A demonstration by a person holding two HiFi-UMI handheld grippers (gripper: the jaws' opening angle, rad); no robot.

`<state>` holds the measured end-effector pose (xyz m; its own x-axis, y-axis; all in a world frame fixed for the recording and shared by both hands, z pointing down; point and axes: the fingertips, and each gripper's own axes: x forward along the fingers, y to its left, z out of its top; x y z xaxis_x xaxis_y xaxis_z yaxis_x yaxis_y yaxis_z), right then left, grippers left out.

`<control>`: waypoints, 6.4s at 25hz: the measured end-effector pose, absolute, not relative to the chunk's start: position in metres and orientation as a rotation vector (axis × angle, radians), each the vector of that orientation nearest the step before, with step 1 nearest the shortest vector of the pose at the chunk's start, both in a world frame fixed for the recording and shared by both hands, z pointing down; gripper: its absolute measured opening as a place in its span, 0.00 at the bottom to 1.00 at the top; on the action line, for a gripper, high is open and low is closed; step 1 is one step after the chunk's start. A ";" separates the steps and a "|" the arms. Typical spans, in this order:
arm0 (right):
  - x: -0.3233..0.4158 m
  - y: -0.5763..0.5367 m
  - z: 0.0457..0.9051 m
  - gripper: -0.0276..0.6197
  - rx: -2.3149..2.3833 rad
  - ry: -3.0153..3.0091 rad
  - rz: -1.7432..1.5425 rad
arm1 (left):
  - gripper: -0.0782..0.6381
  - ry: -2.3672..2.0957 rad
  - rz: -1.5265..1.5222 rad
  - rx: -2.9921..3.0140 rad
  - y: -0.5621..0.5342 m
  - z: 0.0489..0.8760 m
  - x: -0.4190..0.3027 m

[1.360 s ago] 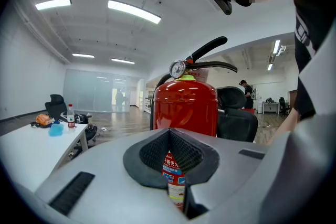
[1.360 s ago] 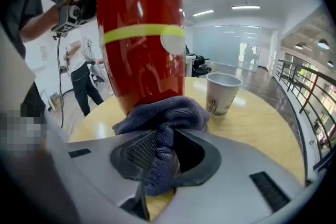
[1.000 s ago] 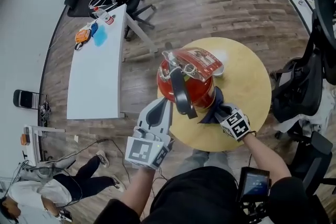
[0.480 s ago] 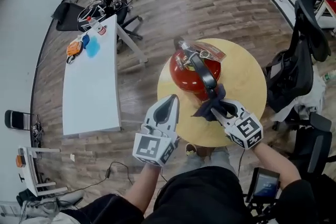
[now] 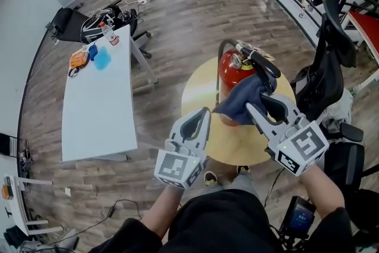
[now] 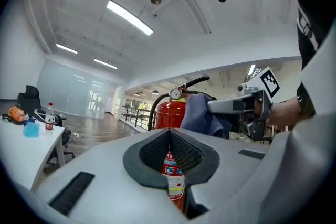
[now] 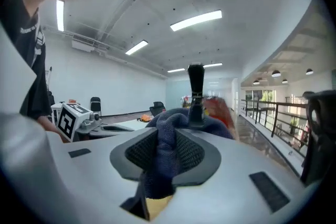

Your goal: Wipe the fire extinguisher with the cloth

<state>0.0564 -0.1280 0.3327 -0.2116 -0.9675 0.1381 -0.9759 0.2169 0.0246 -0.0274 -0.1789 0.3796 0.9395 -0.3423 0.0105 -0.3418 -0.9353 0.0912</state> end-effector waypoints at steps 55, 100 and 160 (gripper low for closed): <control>0.138 -0.120 0.468 0.20 2.050 -2.000 0.163 | 0.14 -0.560 0.108 2.989 -0.173 0.406 -0.028; 0.192 -0.168 0.473 0.19 1.600 -2.486 0.269 | 0.14 -0.974 0.061 2.929 -0.176 0.380 0.051; 0.151 -0.200 0.248 0.19 1.306 -2.697 -0.098 | 0.14 -1.037 -0.073 2.963 -0.151 0.334 0.018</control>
<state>0.1510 -0.2004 0.2482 -0.6121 -0.7845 0.1001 -0.7751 0.6202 0.1206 0.0184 -0.1509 0.3337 0.7808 -0.6233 -0.0432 -0.6233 -0.7818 0.0170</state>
